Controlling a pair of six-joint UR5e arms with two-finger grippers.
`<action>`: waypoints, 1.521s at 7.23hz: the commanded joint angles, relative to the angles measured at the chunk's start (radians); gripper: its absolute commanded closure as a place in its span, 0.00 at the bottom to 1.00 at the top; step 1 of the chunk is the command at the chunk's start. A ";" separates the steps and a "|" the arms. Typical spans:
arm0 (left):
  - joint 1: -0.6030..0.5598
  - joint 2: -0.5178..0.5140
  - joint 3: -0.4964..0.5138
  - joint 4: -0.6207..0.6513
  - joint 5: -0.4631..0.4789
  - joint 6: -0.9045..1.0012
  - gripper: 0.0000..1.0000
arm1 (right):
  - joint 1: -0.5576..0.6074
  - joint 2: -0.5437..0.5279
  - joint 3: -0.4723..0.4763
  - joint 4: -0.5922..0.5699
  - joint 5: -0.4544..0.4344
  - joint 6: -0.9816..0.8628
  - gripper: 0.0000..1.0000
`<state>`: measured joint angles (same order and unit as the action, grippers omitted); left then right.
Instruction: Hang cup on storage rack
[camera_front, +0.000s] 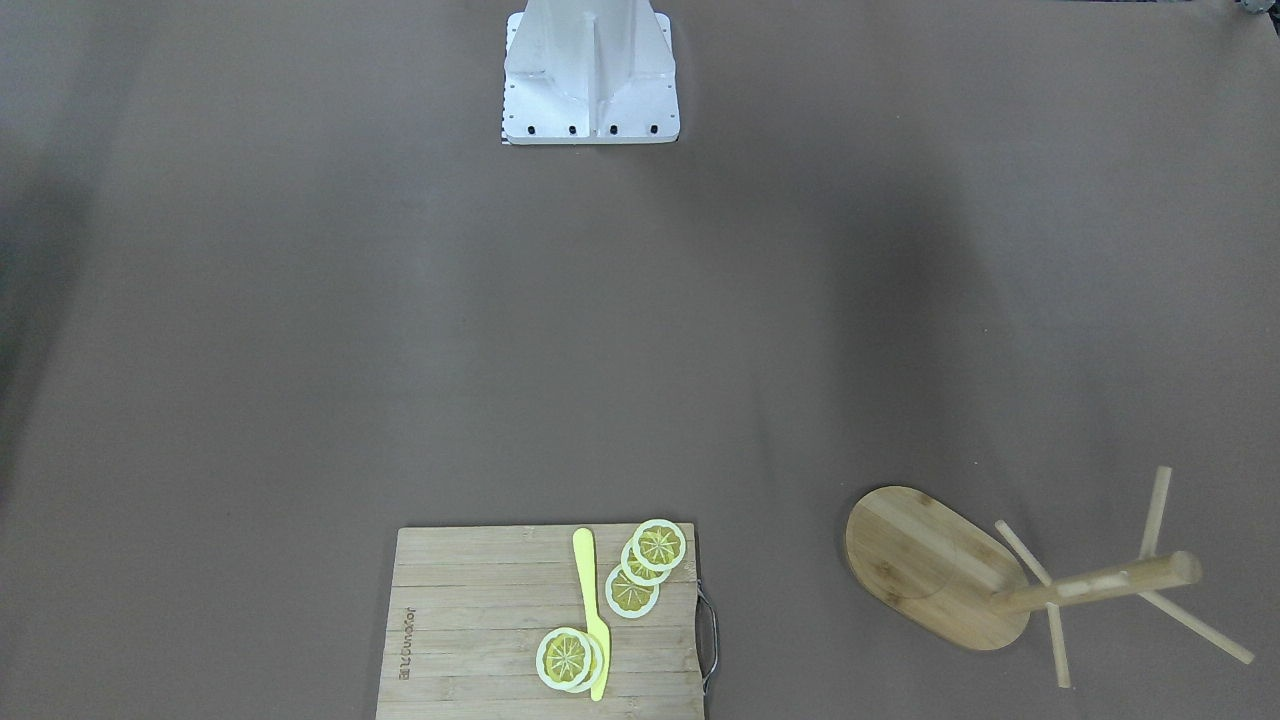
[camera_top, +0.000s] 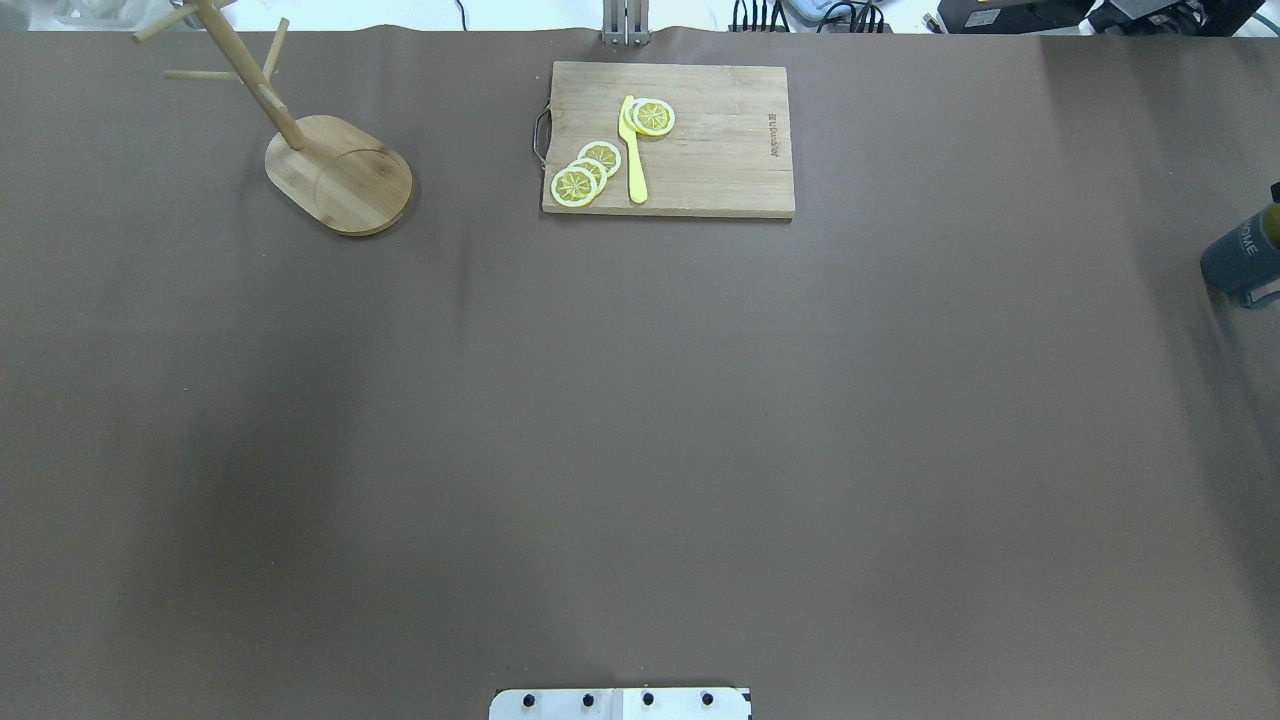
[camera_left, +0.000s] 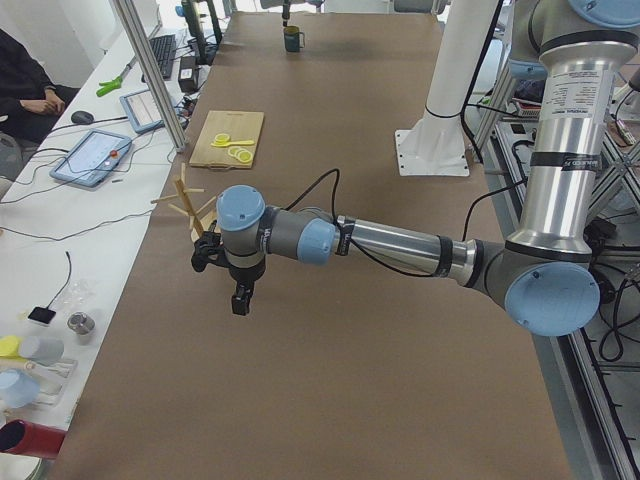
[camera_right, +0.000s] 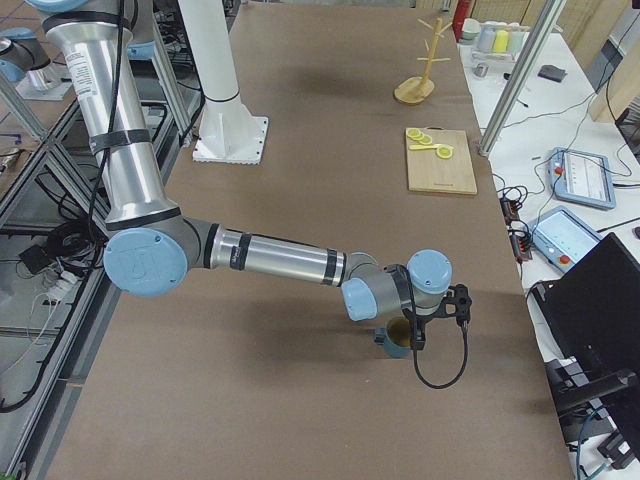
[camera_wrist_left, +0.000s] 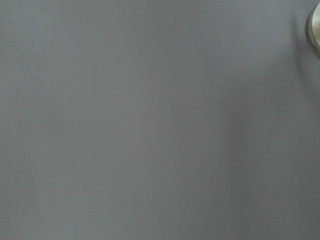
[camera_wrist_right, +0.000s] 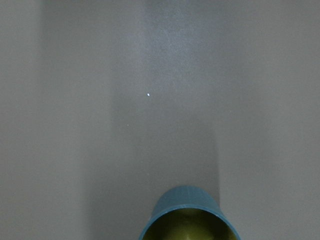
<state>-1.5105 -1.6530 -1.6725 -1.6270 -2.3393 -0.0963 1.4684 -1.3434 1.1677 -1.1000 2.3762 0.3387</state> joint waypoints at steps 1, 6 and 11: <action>0.001 -0.001 -0.004 -0.001 -0.008 -0.025 0.01 | 0.001 -0.035 0.003 0.002 -0.003 0.000 0.00; 0.000 -0.001 0.000 0.001 -0.106 -0.028 0.01 | 0.001 -0.050 0.018 0.000 -0.009 0.009 0.00; 0.000 -0.001 -0.001 0.001 -0.106 -0.028 0.01 | 0.001 -0.013 -0.045 -0.003 -0.018 0.016 0.11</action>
<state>-1.5109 -1.6536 -1.6731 -1.6269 -2.4452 -0.1242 1.4695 -1.3542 1.1295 -1.1036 2.3569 0.3539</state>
